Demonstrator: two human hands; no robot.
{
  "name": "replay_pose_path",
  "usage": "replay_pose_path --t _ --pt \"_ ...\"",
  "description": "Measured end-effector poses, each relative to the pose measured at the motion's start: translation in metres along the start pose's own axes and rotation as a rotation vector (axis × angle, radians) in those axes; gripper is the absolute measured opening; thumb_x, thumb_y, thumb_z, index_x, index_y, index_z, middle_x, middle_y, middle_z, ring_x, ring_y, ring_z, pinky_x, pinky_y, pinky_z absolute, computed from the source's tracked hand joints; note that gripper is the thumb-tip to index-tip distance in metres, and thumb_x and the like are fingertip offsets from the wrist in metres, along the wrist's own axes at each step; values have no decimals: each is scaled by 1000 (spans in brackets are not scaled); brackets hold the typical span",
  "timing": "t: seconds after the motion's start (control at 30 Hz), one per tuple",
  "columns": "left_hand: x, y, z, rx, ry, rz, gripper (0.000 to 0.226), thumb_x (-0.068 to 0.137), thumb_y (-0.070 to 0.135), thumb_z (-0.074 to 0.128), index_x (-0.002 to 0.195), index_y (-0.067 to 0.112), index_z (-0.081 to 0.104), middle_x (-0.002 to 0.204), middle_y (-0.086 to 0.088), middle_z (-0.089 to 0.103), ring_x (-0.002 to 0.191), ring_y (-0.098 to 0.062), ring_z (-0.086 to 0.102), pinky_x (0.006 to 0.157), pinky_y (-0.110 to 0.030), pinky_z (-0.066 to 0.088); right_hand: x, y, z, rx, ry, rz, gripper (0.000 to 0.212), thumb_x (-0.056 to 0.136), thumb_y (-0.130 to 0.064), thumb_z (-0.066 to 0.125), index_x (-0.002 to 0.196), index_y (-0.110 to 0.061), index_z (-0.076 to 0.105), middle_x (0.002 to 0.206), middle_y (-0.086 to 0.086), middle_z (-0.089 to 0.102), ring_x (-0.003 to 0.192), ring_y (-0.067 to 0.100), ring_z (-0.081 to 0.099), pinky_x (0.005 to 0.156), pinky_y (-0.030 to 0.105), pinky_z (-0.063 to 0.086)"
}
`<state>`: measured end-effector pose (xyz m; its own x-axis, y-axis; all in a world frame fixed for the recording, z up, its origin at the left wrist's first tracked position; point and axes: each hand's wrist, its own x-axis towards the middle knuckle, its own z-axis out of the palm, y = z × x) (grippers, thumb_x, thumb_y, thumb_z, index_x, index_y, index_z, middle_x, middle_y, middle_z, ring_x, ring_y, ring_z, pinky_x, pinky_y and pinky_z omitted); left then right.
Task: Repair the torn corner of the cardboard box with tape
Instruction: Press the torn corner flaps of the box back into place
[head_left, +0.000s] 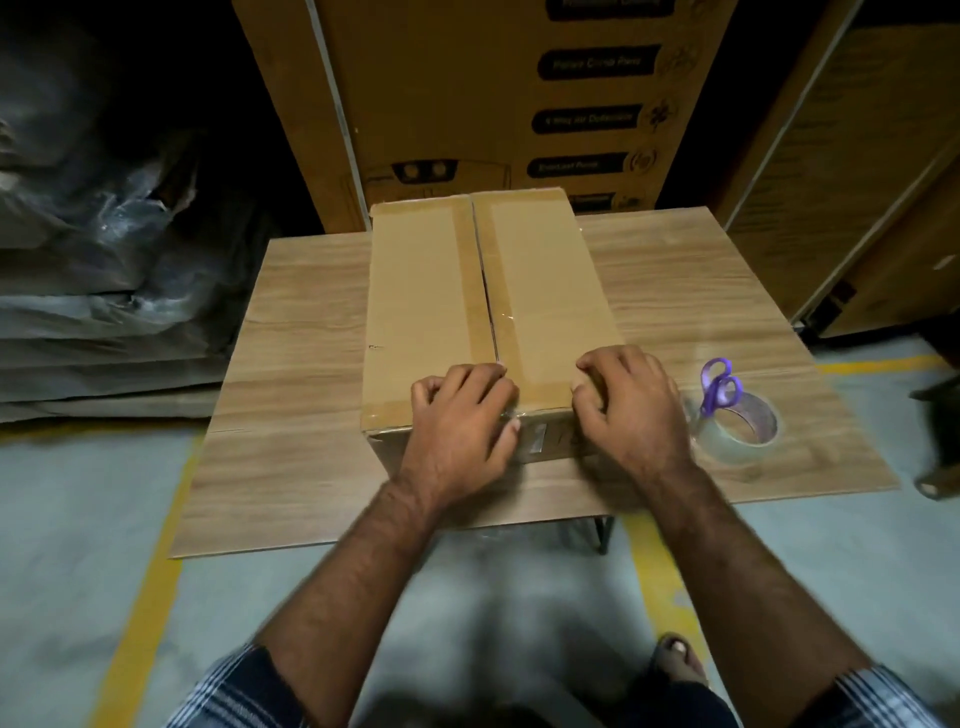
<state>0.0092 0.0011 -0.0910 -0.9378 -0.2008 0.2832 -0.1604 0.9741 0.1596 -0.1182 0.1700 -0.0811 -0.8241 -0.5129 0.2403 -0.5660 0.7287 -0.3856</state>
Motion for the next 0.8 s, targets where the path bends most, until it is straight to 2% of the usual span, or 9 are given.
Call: replay_pose_path --t 0.17,0.4,0.53,0.67,0.73,0.8 --pt "5 -2 11 -11 124 23 36 82 48 52 106 23 62 116 3 62 107 -20 55 85 -42 33 0 7 12 85 110 -34 31 87 -36 56 109 -19 70 108 5 64 104 30 58 84 41 50" --pt "4 -3 27 43 333 62 35 79 49 52 99 23 64 103 3 65 98 -20 56 81 -41 37 -2 17 27 88 181 -73 22 95 -36 61 113 -25 66 114 0 59 111 21 52 83 37 45" --pt "3 -5 33 64 378 71 35 82 49 52 103 23 63 104 3 64 99 -20 55 82 -42 39 -1 20 32 102 211 -88 25 96 -39 56 114 -25 66 117 1 60 115 21 52 88 38 44" --pt "-2 -5 40 137 436 110 35 85 47 54 105 21 65 105 0 68 98 -23 60 83 -42 43 0 19 35 107 236 -104 36 89 -47 45 111 -26 66 114 1 64 113 24 55 89 37 44" --pt "-6 -2 41 163 421 90 38 87 47 52 112 21 65 114 -1 70 106 -23 62 92 -46 43 0 17 35 112 235 -92 31 93 -44 49 110 -26 66 115 1 65 114 24 55 89 36 43" --pt "-17 4 45 161 387 49 46 89 48 50 124 21 63 132 -2 66 122 -23 59 107 -52 37 -4 14 34 99 235 -73 26 97 -40 53 113 -24 66 119 1 66 117 24 55 88 35 41"
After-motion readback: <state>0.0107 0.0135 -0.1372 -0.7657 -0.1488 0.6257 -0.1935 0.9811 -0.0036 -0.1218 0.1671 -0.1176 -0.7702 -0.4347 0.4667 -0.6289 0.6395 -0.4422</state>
